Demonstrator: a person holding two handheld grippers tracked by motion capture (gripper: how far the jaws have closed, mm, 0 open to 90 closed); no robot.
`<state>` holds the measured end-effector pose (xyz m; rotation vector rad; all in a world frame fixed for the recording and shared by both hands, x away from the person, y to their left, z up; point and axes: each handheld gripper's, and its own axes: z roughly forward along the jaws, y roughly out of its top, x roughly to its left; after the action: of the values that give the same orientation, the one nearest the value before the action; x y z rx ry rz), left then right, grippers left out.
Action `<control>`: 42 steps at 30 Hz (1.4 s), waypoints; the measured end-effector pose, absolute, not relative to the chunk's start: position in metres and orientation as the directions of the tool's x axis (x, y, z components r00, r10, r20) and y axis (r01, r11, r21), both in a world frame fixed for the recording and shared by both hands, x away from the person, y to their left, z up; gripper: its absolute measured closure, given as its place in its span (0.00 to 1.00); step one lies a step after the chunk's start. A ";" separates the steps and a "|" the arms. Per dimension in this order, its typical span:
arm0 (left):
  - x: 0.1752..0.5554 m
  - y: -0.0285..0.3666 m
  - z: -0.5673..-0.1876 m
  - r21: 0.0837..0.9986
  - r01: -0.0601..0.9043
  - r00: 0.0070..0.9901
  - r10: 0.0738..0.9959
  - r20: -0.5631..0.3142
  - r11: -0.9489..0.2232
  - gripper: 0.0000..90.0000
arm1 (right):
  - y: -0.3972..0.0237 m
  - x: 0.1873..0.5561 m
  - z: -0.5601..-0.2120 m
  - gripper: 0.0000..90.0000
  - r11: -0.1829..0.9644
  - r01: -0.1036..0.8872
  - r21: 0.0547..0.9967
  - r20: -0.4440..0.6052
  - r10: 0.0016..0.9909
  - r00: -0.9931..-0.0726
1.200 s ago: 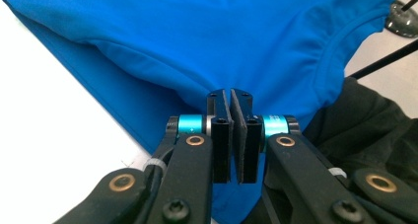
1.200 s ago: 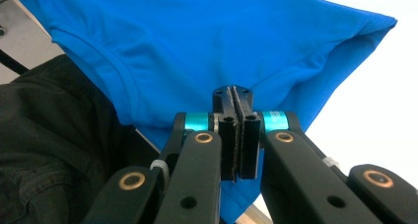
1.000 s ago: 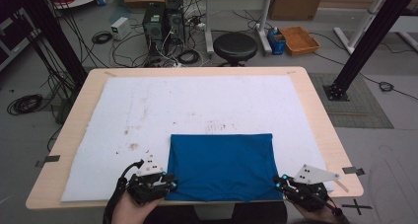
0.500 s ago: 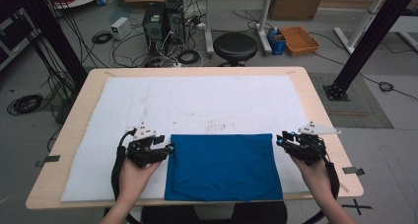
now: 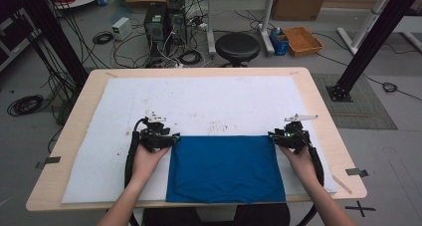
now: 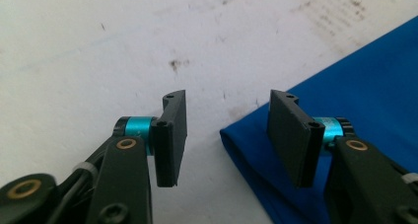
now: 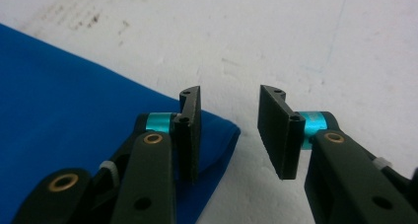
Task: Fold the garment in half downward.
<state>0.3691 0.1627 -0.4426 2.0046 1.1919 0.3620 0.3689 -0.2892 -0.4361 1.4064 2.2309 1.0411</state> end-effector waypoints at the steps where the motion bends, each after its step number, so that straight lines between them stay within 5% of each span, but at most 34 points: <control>1: 0.369 0.162 -0.444 0.726 0.625 0.527 0.841 -0.121 -0.287 0.63 | -0.288 0.369 -0.438 0.76 0.265 0.658 0.705 0.118 0.871 -0.477; 5: 0.365 0.159 -0.445 0.735 0.603 0.538 0.839 -0.088 -0.310 0.78 | -0.288 0.368 -0.443 0.92 0.294 0.656 0.695 0.106 0.861 -0.497; 10: 0.365 0.158 -0.445 0.739 0.604 0.550 0.827 -0.115 -0.299 0.94 | -0.291 0.368 -0.442 0.96 0.297 0.646 0.703 0.102 0.857 -0.505; 39: 0.418 0.154 -0.441 0.758 0.578 0.501 0.865 -0.039 -0.301 0.95 | -0.286 0.434 -0.431 0.96 0.346 0.581 0.737 0.021 0.848 -0.530; 42: 0.417 0.155 -0.439 0.764 0.577 0.493 0.869 -0.045 -0.288 0.91 | -0.287 0.434 -0.429 0.84 0.342 0.578 0.741 0.030 0.843 -0.537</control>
<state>0.4173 0.1551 -0.4387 1.9925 1.1888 0.4988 0.4335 -0.2869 -0.4294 1.2556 2.2521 1.0216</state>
